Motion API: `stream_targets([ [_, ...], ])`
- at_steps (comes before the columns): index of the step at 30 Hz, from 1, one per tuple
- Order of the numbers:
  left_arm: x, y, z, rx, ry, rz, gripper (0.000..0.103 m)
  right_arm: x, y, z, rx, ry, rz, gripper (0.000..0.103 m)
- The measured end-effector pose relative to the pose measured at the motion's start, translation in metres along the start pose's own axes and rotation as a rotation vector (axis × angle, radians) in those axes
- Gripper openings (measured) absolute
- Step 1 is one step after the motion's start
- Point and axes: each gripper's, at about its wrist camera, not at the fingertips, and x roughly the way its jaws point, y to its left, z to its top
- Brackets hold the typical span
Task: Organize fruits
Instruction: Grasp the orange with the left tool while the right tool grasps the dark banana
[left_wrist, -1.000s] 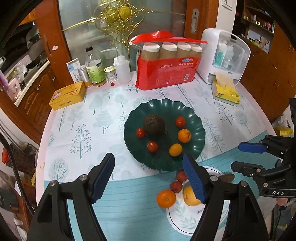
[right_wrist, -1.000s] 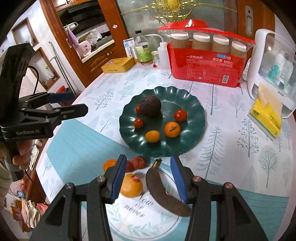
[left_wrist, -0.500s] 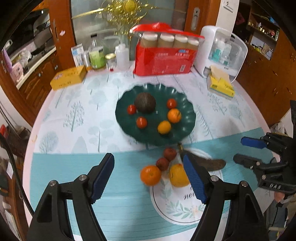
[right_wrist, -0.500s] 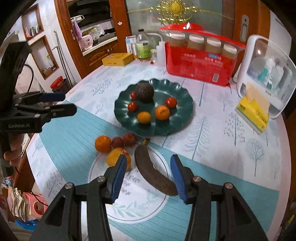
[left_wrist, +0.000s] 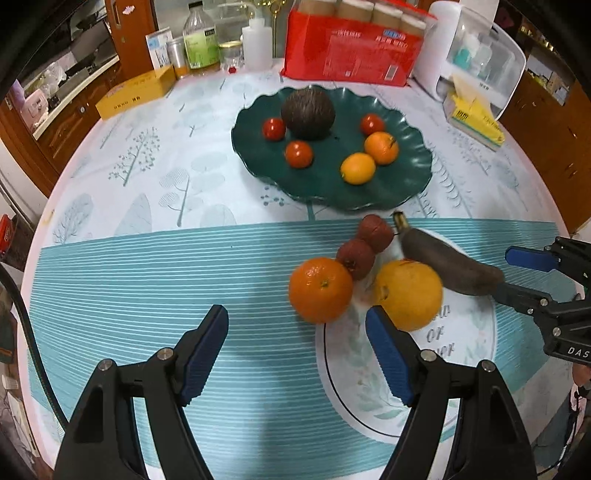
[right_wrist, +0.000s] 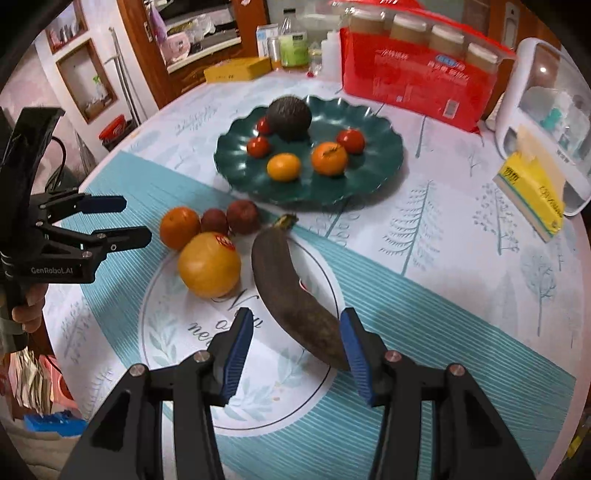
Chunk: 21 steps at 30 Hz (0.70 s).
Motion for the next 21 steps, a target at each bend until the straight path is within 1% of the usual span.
stream_targets([
  [6, 0.024, 0.003, 0.005, -0.003, 0.026, -0.023, 0.075, 0.026, 0.001, 0.004, -0.033, 0.043, 0.003, 0.049],
  [7, 0.028, 0.003, 0.006, -0.001, 0.032, -0.025, 0.074, 0.029, 0.002, 0.005, -0.050, 0.040, -0.011, 0.049],
  [12, 0.040, 0.003, 0.008, 0.010, 0.047, -0.056, 0.070, 0.043, 0.007, 0.009, -0.105, 0.064, -0.009, 0.049],
  [15, 0.045, 0.001, 0.010, 0.021, 0.053, -0.079, 0.065, 0.049, 0.011, 0.013, -0.142, 0.069, -0.008, 0.049],
  [17, 0.047, 0.001, 0.011, 0.025, 0.059, -0.093, 0.059, 0.052, 0.014, 0.015, -0.173, 0.072, -0.002, 0.049],
  [21, 0.051, -0.003, 0.014, 0.041, 0.054, -0.103, 0.054, 0.060, 0.019, 0.020, -0.210, 0.076, 0.008, 0.049],
])
